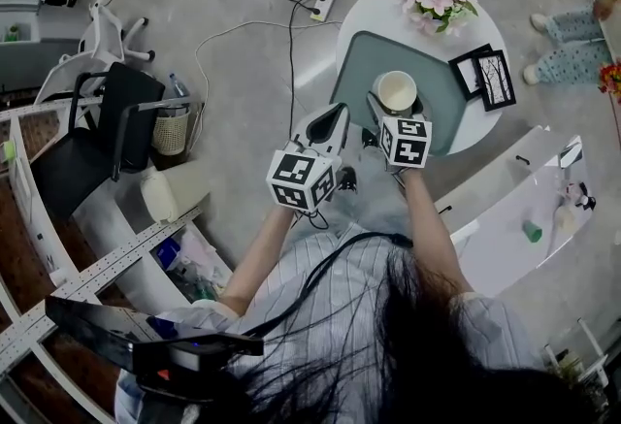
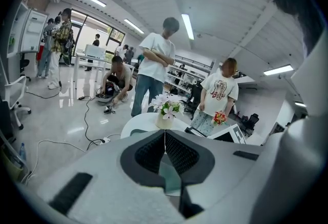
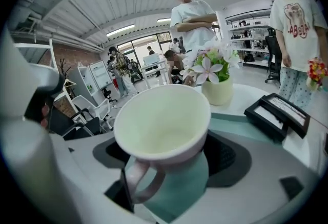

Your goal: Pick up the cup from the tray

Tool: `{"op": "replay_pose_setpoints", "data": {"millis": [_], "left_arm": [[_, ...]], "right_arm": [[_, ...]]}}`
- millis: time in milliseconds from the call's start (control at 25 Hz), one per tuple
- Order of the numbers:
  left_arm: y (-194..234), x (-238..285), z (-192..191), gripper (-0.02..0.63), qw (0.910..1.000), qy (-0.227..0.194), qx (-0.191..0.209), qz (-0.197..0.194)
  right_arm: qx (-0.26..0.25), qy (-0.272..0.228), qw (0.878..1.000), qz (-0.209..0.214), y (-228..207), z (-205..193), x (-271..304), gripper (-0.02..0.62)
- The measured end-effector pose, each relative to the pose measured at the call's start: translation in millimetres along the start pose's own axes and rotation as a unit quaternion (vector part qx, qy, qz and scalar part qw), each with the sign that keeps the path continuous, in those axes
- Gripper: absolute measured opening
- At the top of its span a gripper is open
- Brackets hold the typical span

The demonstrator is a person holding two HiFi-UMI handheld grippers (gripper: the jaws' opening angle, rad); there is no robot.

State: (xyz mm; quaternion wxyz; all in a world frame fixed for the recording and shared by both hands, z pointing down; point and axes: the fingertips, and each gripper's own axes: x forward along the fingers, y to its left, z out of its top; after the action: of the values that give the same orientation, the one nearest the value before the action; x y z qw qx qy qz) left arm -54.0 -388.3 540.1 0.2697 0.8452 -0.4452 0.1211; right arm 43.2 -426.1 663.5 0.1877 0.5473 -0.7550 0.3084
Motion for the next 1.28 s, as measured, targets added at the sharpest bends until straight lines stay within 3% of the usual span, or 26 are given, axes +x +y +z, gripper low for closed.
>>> {"op": "replay_pose_setpoints", "data": {"millis": [640,1280], "left_arm": [[-13.6,-40.9,25.0,0.015,0.9980,-0.061,0.017,-0.009],[-50.8,-109.3,-3.9,0.015,0.9950,-0.075,0.035,-0.056]], "right_arm": [[-0.005,-0.046,0.998,0.031,42.3,64.6,-94.1,0.409],[0.014,-0.084,0.996,0.002,84.0,28.2,-180.6,0.408]]}}
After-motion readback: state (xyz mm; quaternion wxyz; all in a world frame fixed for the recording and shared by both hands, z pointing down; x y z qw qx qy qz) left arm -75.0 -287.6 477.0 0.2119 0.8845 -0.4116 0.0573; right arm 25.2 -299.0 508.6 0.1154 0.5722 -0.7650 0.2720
